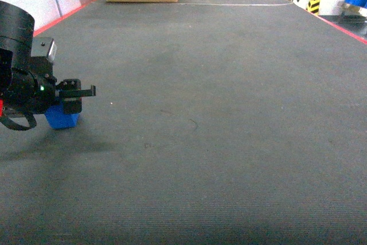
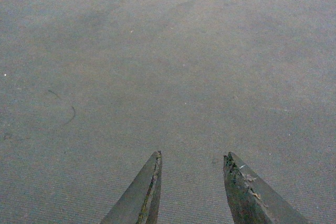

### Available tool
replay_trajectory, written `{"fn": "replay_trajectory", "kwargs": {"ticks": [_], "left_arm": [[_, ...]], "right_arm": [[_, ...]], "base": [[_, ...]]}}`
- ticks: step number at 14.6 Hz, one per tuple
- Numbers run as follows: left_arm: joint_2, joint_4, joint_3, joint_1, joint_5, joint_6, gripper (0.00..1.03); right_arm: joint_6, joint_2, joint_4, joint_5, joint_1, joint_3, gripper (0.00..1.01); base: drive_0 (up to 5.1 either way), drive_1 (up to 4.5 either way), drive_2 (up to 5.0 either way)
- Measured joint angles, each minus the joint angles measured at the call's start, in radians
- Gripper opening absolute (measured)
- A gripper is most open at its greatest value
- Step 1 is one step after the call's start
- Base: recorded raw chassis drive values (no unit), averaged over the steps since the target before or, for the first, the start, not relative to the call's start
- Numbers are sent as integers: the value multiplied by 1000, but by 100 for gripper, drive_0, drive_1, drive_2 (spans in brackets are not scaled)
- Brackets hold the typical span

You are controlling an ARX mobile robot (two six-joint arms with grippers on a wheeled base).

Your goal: Sort blue parts and orange caps into right shelf containers

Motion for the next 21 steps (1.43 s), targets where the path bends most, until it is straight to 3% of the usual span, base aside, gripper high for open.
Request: {"fn": "replay_trajectory", "kwargs": {"ticks": [3,5,7,8,11,21], "left_arm": [[-234,179,-229,-2,-40,28,45],[-447,302,-360,-8,-91,76,45],[-793,309,-541,-28,-145,109,45],[-920,327,-647,-35,-204,135,45],[-903,311,-664,-29,-219,159,45],[-908,320,-664,-30,-219,160,45]], "right_arm": [[0,0,0,0,0,0,34],[0,0,0,0,0,0,34],[0,0,0,0,0,0,34],[0,0,0,0,0,0,34],[0,0,-1,0,0,0,34],[0,0,-3,1,5,0,34]], "base": [[0,0,0],[0,0,0],[0,0,0],[0,0,0],[0,0,0],[0,0,0]]}}
